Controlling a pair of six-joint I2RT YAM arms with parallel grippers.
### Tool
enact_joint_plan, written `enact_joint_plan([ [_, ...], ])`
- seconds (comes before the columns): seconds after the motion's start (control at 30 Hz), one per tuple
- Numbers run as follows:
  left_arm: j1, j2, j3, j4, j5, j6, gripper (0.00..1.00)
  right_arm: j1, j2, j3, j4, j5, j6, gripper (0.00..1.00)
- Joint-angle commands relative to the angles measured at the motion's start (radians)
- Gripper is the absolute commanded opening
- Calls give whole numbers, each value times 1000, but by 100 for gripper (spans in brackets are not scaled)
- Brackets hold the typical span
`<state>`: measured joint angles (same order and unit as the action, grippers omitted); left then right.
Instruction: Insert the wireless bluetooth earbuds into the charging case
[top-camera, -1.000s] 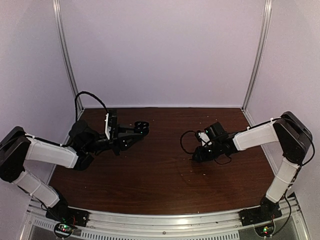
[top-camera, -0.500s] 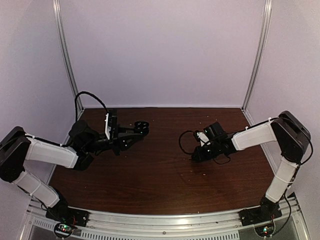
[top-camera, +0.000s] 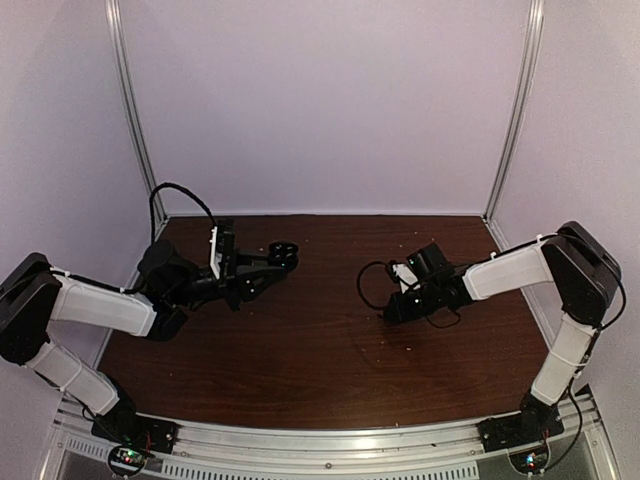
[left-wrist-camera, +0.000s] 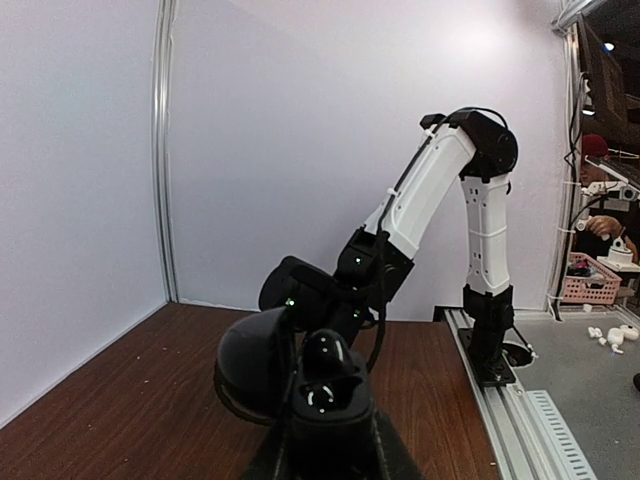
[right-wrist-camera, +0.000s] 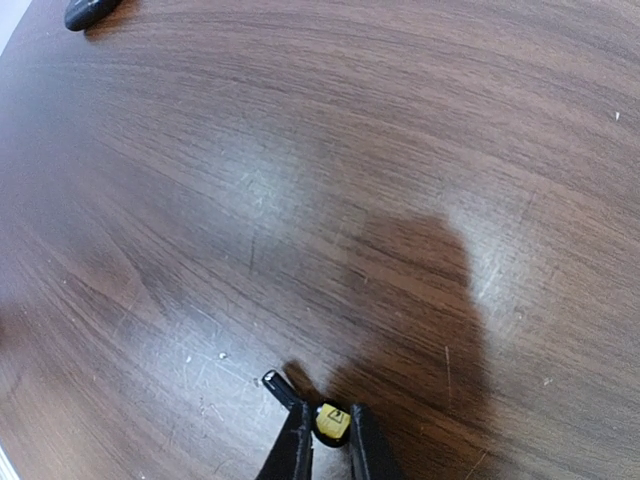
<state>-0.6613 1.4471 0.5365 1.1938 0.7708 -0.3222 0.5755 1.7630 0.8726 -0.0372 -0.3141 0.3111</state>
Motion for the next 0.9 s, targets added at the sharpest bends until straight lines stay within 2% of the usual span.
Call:
enact_joint_plan([
  [0.0, 0, -3, 8, 7, -11, 18, 0, -5, -32, 22, -28, 9, -27, 12],
  [0.27, 2, 14, 14, -2, -15, 18, 0, -5, -107, 21, -47, 24, -80, 12],
  [0.5, 6, 21, 20, -9, -10, 17, 0, 7, -105, 39, -111, 4, -175, 12],
  [0.67, 6, 19, 17, -13, -14, 18, 0, 59, -87, 43, -155, -24, -228, 12],
  [0.87, 6, 22, 19, -14, -13, 17, 0, 168, -12, 82, -209, 62, -262, 11],
])
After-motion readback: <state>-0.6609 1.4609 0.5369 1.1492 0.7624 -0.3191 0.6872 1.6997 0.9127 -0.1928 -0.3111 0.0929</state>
